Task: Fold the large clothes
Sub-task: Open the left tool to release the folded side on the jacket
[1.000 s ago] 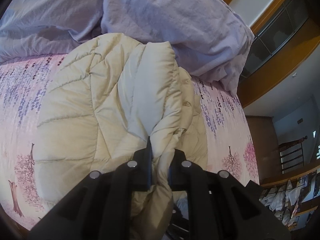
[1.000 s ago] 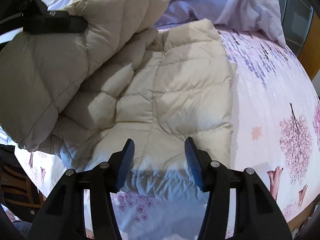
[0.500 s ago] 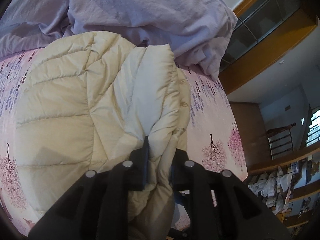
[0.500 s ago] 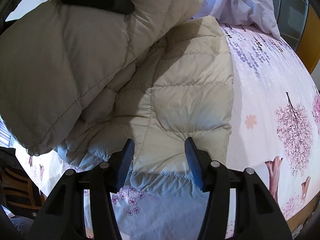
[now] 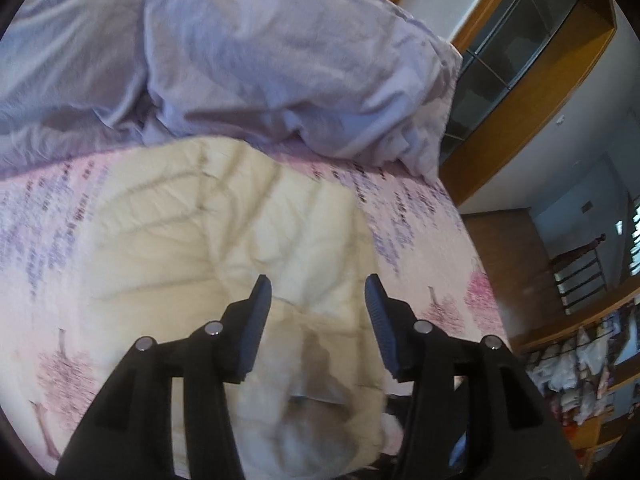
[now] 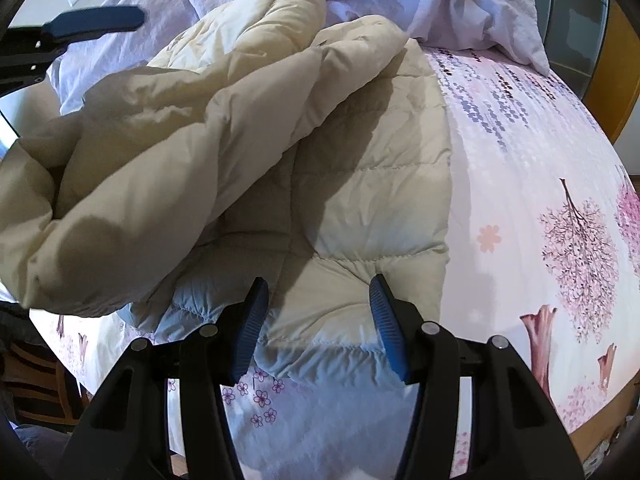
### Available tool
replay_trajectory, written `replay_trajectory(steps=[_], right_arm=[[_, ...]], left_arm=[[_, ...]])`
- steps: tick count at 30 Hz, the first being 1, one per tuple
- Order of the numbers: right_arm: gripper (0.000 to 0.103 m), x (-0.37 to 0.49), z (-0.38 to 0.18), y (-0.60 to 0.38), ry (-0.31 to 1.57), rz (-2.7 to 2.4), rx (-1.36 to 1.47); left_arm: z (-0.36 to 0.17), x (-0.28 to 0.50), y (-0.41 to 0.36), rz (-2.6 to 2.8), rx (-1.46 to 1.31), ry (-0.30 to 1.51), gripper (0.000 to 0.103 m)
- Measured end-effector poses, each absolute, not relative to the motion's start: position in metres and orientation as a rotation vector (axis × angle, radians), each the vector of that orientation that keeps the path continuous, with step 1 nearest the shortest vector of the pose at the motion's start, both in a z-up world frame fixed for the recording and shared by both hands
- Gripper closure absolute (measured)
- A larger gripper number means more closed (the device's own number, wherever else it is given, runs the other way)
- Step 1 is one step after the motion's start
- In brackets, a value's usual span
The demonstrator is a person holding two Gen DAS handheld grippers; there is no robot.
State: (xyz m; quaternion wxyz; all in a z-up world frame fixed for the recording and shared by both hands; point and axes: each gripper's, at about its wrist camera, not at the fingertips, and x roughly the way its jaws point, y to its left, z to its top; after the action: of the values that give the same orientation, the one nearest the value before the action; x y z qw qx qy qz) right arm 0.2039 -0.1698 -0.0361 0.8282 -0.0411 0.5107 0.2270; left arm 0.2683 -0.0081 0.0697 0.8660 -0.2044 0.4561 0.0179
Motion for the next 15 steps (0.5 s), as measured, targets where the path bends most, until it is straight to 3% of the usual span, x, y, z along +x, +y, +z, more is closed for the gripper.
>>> replay_trajectory(steps=[15], right_arm=[[0.048,0.211,-0.033,-0.183,1.074,0.43,-0.083]], left_arm=[[0.009,0.243,0.084,0.314,-0.436,1.035,0.052]])
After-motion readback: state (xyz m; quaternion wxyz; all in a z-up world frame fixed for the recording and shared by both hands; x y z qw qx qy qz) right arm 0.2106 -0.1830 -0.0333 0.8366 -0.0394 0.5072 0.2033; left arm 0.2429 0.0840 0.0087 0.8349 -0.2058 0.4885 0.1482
